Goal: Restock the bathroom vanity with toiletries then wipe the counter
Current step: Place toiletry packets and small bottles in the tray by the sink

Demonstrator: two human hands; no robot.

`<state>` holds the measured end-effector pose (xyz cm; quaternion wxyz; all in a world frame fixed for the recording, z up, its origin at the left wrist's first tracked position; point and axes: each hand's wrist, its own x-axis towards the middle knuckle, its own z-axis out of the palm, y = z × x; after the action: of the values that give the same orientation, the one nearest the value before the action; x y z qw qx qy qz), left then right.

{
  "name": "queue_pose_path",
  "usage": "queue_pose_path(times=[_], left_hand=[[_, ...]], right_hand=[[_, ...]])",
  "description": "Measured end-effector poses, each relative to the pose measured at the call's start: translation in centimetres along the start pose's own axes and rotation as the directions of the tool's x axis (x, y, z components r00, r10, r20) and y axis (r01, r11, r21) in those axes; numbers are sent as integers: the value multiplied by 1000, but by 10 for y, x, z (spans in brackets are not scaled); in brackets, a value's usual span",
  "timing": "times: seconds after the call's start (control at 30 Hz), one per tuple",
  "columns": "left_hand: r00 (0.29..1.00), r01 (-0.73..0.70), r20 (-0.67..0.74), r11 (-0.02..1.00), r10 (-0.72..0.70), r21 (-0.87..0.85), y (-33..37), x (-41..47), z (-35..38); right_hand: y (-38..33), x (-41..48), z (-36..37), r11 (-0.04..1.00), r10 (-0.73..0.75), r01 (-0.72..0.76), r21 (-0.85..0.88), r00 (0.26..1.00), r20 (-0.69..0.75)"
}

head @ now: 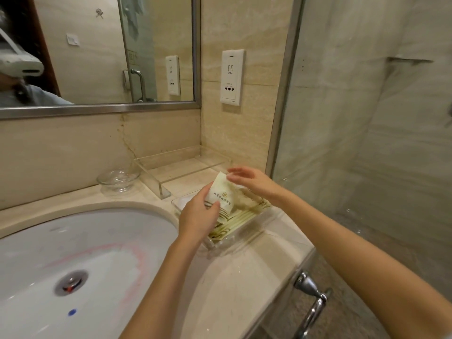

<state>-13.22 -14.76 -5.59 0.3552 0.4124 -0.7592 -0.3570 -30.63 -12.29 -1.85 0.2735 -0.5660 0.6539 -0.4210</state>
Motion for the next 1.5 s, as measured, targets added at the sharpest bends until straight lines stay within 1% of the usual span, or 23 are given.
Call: queue_pose_path(times=[0.07,0.1,0.13,0.2,0.27,0.3,0.4,0.5,0.57,0.63,0.67,0.73,0.8,0.87,0.93,1.07,1.13,1.23,1.37,1.5], left_hand=[[1000,-15,18,999,16,-47,-1,1,0],[1000,-19,20,997,21,-69,-2,1,0],[1000,-24,17,996,25,-82,-2,1,0],[998,-60,3,997,60,-50,-2,1,2],[990,-140,9,989,140,47,0,1,5],[982,-188,22,977,187,98,2,2,6],[952,-299,131,929,276,217,9,5,15],[905,-381,321,870,281,312,16,6,28],[872,-416,430,820,236,394,15,5,35],[853,-424,491,785,178,451,13,5,38],[849,-419,505,780,155,465,11,5,38],[848,-407,514,782,131,472,11,5,37],[851,-402,509,784,130,472,12,5,38],[860,-395,492,785,133,478,12,5,40],[865,-390,485,780,128,490,11,5,42],[857,-379,509,771,84,512,10,7,44],[851,-373,523,763,54,528,10,9,45],[842,-369,538,755,27,541,11,10,46],[853,-358,521,777,45,519,13,11,45],[859,-354,510,771,44,529,12,10,46]], right_hand=[[1,-1,2,1000,12,-13,9,995,98],[1,-1,1,999,10,-14,35,994,107],[1,-1,-1,998,7,-12,68,997,72],[2,0,-11,990,30,-21,137,998,-64],[9,2,-28,979,112,-75,191,976,-189],[15,3,-35,975,155,-111,194,962,-226],[32,2,-43,963,252,-214,163,930,-266],[43,4,-36,957,282,-248,147,914,-291],[50,10,-30,958,285,-277,73,898,-335],[55,11,-24,954,262,-298,-39,888,-379],[57,11,-21,951,220,-286,-113,890,-399],[58,8,-18,927,71,-218,-307,902,-426],[57,3,-14,868,-88,-125,-480,914,-397],[54,-2,-11,804,-153,-74,-590,933,-326],[52,-9,-7,754,-144,-84,-651,947,-289],[52,-16,-8,694,-88,-94,-714,973,-214],[51,-15,-9,704,-50,-90,-705,983,-175],[51,-10,-8,717,-15,-100,-689,987,-159],[49,-6,-6,688,2,-116,-716,987,-158],[50,-8,-8,709,13,-108,-697,990,-139]])
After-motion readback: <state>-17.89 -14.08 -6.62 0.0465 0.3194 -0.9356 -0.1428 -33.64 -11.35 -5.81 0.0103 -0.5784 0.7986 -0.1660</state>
